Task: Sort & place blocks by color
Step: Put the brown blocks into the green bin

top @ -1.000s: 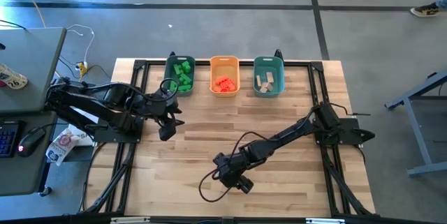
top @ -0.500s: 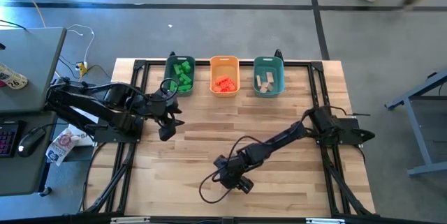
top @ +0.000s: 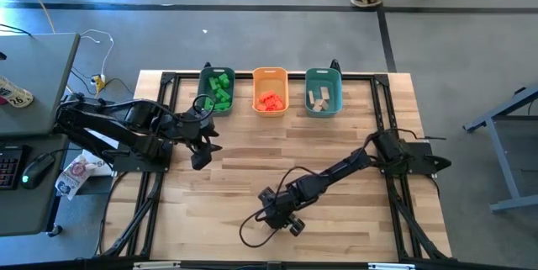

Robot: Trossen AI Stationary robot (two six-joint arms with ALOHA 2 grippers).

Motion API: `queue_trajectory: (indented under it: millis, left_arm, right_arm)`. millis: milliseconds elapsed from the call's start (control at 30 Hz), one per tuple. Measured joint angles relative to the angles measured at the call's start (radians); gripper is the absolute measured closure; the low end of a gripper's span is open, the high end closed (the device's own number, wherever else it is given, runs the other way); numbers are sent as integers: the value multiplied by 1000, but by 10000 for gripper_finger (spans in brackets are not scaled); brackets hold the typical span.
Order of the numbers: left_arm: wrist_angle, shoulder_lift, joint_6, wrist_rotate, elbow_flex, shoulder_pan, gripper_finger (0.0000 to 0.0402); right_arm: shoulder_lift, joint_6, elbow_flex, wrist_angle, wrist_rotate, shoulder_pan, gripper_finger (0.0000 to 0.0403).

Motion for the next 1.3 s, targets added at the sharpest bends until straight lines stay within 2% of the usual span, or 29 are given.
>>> queue_trajectory:
  millis: [67,233,400,533,833,1100,1300]
  left_arm:
    - [0,0,0,0,0,0,195]
    - [0,0,7,-3,0,0,195]
    - [-1,0,27,-3,0,0,195]
    - [-1,0,27,-3,0,0,195]
    - [-1,0,27,-2,-1,0,195]
    - [-1,0,27,-2,-1,0,195]
    - [0,0,35,-7,-1,0,195]
  right_arm:
    - [0,16,0,0,-1,-5,291]
    - [0,27,0,0,-3,-15,291]
    - [0,82,0,3,-2,-19,268]
    - [0,86,0,5,-1,-18,294]
    - [-2,198,0,8,18,-37,294]
    - [-2,219,33,-21,111,-59,294]
    - [-3,262,100,-145,213,-83,294]
